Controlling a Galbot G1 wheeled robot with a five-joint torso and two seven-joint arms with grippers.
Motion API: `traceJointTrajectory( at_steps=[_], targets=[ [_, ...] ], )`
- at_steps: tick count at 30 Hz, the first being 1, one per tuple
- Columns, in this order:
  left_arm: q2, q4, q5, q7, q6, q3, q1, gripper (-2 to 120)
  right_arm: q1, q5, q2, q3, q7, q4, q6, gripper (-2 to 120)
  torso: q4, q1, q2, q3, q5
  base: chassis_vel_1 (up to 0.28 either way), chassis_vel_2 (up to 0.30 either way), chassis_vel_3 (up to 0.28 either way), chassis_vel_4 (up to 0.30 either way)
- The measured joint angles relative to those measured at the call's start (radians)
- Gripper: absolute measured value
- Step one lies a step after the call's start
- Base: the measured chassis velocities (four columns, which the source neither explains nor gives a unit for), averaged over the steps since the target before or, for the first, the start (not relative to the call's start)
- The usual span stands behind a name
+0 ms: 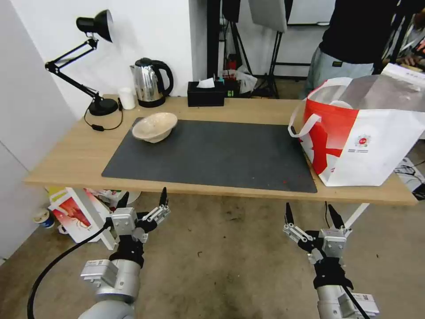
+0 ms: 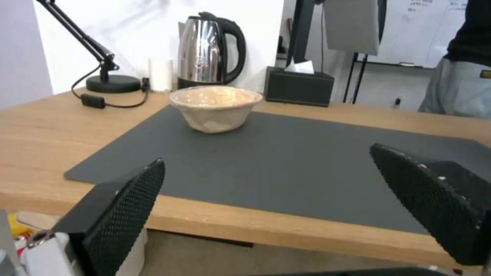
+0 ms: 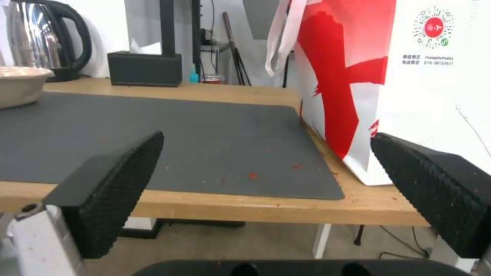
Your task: Pick up the trash from the table and place it into the takeout bag.
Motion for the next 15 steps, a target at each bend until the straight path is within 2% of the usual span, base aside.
traceJointTrajectory(
  at_steps=[11,15],
  targets=[
    [0.002,-0.002,-0.003,0.0,-0.001,-0.005,0.002,100,0.0,-0.003,0.001,-0.003,0.002,0.0,0.0,100,0.0,0.0,0.0,0.0,0.0,0.0,0.0,0.0,0.0],
    [0.007,-0.016,-0.035,-0.005,0.013,-0.008,0.002,100,0.0,-0.003,0.002,-0.003,0.002,0.0,0.0,100,0.0,0.0,0.0,0.0,0.0,0.0,0.0,0.0,0.0]
  ],
)
